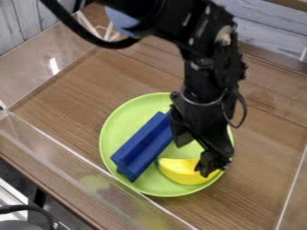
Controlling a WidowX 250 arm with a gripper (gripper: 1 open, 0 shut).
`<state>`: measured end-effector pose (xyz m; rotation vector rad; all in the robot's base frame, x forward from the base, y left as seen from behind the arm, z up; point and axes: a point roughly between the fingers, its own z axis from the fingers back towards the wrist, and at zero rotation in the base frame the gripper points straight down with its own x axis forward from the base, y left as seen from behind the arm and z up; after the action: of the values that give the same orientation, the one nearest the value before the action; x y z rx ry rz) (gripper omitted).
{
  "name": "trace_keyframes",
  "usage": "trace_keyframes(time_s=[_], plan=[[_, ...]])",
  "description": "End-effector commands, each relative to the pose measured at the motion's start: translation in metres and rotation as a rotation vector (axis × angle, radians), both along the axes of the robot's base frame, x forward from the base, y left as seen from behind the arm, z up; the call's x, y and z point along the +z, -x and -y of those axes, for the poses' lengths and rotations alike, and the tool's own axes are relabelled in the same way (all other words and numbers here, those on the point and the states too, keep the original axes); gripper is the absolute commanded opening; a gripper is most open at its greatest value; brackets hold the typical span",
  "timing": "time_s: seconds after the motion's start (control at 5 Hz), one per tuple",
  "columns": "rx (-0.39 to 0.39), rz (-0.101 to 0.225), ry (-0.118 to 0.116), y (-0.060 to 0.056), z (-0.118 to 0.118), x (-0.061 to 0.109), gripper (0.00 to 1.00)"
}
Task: Remove the banana from inside the green plate and put it on the table
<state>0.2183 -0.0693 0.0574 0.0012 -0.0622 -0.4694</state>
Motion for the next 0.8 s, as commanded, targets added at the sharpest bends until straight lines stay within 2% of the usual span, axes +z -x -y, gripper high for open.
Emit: trace_keyframes(time_s=[0.0, 0.2, 0.4, 0.6], plan=[[-0.021, 0.025, 0.019, -0.0022, 0.0031, -0.0056, 1.00], [-0.025, 0.029, 0.025, -0.0022, 0.0032, -0.0117, 1.00], [-0.025, 0.034, 0.029, -0.0017, 0.0031, -0.0141, 0.00], [-0.025, 0.036, 0.024, -0.0014, 0.0028, -0.0110, 0.00]])
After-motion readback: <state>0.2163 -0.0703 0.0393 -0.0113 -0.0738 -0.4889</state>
